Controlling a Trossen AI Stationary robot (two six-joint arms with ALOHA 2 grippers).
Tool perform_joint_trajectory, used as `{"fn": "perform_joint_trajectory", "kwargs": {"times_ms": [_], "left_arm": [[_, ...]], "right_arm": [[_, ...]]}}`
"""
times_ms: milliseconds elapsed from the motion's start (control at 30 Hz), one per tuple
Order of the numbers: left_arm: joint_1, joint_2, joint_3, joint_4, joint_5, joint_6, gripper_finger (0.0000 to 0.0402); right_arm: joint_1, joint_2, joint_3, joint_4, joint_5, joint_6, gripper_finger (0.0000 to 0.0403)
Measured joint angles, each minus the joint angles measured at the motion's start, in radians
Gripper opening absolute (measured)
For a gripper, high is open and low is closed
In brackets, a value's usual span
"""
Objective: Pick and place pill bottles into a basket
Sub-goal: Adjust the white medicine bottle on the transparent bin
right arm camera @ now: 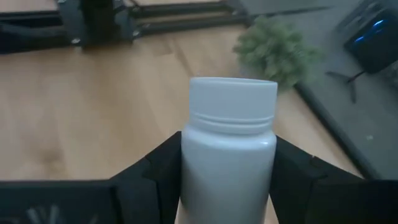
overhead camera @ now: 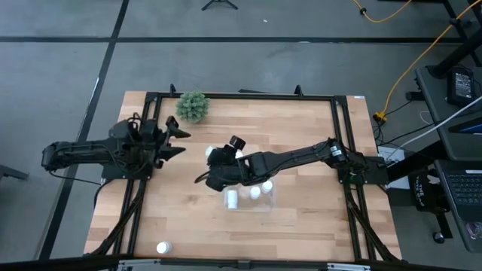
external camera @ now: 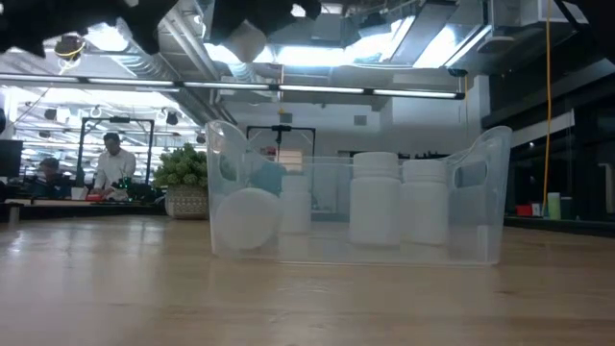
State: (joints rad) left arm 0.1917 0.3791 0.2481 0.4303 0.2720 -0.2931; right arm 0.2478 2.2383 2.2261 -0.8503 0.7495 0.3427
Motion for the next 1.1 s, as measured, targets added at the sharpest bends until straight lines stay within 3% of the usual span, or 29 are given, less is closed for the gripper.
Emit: {"fn": "perform_joint_trajectory", "kwargs": {"times_ms": [200,367,667,1100], "left_arm": [[0.000,0.128,0.150,-0.204,0.055,0.078,0.0254],[0.000,0.238,0.217,-0.315,0.085,0.136,0.0270],[0.000,0.329,0.248,-0.324,0.107,0.142,0.0314],[0.000,0.333,0.248,-0.321,0.071,0.120,0.0313]], "right_arm": [[0.002,-0.004,0.000,0.041,0.086,-0.041,0.0182],[0.003,-0.004,-0.001,0.110,0.074,-0.090,0.0182],[0.003,-0.005,-0.001,0.131,0.061,-0.092,0.0182],[0.002,-0.005,-0.001,0.161,0.034,-0.095,0.0182]]}}
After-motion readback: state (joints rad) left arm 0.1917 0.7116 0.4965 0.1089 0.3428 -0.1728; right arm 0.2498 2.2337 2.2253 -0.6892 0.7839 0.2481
